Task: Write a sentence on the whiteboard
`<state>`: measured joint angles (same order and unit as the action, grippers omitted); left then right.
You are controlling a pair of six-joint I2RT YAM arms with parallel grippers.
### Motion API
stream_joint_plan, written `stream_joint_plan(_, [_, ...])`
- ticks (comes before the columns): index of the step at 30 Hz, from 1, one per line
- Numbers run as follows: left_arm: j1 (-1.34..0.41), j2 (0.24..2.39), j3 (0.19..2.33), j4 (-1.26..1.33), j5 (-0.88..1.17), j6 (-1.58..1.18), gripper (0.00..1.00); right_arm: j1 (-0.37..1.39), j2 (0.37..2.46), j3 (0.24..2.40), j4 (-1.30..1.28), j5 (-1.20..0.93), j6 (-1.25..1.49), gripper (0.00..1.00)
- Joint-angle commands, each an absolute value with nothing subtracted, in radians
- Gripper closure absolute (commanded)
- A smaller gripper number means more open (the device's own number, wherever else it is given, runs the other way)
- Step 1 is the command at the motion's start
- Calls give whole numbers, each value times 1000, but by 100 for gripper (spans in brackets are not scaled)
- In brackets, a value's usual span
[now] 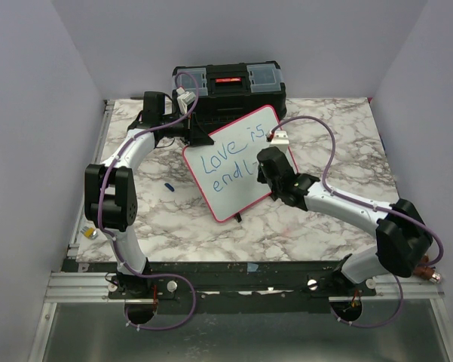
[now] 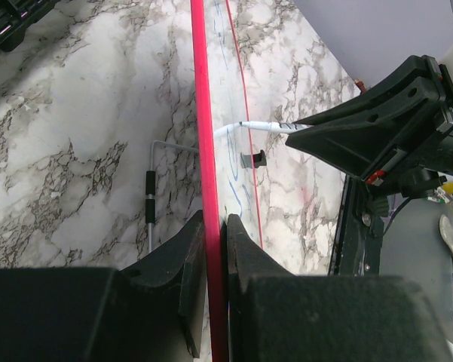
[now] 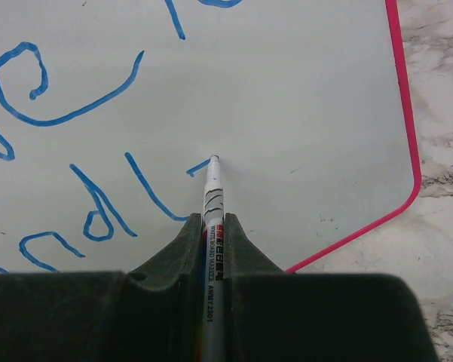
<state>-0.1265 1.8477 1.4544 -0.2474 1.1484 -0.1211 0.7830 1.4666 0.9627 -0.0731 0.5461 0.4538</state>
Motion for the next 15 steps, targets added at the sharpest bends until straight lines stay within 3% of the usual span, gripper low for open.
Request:
stream_joint_plan(1, [-132, 1817, 1458, -151, 1167, -61, 100, 775, 1489, 972, -72, 594, 448, 99])
stream_joint_plan(15, [-134, 1818, 1459, -148, 1166, -61, 100, 775, 1511, 1003, -26, 516, 447, 99])
